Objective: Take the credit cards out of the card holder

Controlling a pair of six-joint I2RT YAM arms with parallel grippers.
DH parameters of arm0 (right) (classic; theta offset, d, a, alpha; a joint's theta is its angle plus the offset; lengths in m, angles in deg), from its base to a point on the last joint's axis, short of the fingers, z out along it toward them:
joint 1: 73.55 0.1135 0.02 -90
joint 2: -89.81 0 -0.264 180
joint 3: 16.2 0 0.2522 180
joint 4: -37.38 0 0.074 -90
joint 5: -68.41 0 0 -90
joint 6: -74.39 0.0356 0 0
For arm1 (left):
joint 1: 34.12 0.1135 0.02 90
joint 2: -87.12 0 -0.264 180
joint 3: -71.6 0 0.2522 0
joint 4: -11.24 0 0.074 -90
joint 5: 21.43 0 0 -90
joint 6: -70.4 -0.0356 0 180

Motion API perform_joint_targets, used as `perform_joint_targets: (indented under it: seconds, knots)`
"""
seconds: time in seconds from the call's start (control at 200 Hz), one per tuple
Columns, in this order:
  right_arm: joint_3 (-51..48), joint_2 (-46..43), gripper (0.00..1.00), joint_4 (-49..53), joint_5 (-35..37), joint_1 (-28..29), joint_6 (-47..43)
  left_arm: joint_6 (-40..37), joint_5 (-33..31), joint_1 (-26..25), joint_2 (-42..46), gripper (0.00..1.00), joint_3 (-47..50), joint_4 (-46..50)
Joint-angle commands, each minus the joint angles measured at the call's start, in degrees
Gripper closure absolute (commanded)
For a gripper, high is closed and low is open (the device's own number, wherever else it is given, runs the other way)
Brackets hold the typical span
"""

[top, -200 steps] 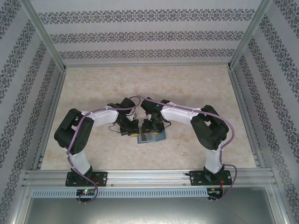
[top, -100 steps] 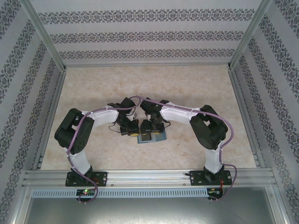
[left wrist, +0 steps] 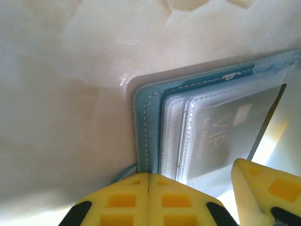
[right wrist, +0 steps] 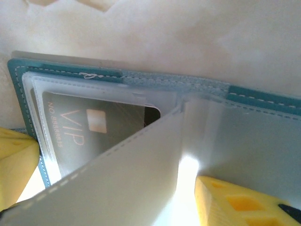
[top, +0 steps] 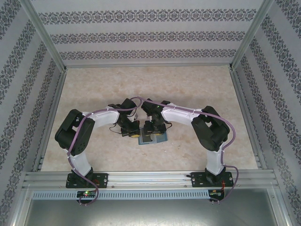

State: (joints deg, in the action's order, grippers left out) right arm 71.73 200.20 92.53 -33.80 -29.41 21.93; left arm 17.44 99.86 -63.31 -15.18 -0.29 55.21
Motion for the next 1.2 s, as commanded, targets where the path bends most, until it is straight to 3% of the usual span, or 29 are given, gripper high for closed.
perform_joint_targets:
  seconds: [0.0, 0.165, 0.535, 0.739, 1.194]
  knots:
    - [1.06, -2.55, 0.49, 3.29, 2.87, 0.16, 0.0, -1.33, -1.05, -0.17, -2.2, 1.0, -0.32, 1.07]
    - [0.97, -4.33, 0.54, 4.07, 3.34, -0.11, -0.05, -1.3, -1.08, -0.18, -2.27, 1.0, -0.57, 1.12]
    - [1.33, -6.63, 0.86, 4.67, 2.1, -0.29, -0.24, -1.31, -1.09, -0.18, -2.37, 1.0, -0.76, 1.33]
    - [0.91, -7.12, 0.96, 3.76, 1.11, -0.65, -0.36, -1.21, -1.22, -0.17, -2.71, 1.0, -0.85, 1.64]
    - [0.18, -6.35, 0.93, 6.53, 5.47, -2.28, -2.38, -1.28, -1.24, -0.17, -3.02, 1.0, -1.07, 1.86]
